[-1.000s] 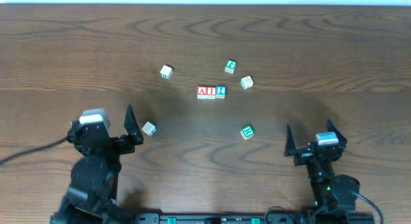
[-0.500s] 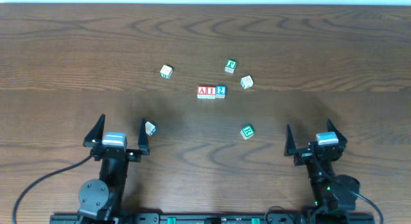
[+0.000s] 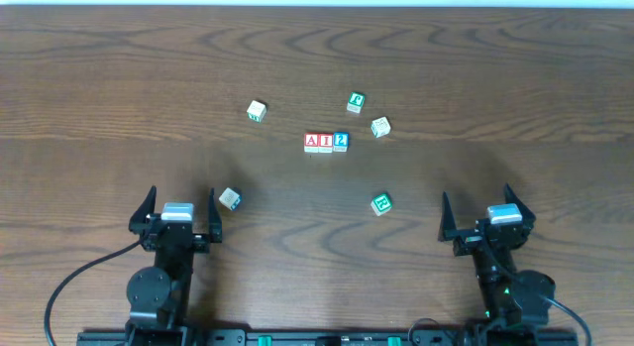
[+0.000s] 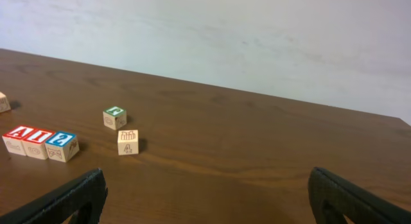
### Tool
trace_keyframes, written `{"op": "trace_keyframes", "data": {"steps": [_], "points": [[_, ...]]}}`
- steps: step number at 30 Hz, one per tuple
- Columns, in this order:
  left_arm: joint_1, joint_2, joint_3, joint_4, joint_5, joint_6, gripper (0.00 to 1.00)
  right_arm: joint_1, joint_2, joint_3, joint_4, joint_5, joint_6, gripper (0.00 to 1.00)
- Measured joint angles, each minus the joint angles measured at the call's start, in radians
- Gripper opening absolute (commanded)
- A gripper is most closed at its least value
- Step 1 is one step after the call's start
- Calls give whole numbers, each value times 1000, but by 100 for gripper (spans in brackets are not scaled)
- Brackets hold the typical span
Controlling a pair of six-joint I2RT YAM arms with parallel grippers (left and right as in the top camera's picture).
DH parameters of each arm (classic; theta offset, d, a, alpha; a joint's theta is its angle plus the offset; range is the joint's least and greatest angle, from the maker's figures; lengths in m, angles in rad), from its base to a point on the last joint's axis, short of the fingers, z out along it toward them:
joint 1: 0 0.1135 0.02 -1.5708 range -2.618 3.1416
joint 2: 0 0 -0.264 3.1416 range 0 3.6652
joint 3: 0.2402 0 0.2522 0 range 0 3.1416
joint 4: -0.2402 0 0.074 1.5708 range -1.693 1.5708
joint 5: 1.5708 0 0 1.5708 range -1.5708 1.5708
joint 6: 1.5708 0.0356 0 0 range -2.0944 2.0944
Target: Spell out Ai2
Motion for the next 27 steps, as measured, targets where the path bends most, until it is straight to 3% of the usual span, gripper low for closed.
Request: {"op": "trace_keyframes", "data": {"steps": [27], "points": [[2, 0, 3, -6, 10, 0, 95, 0, 0, 0, 0, 0, 0, 99]]}}
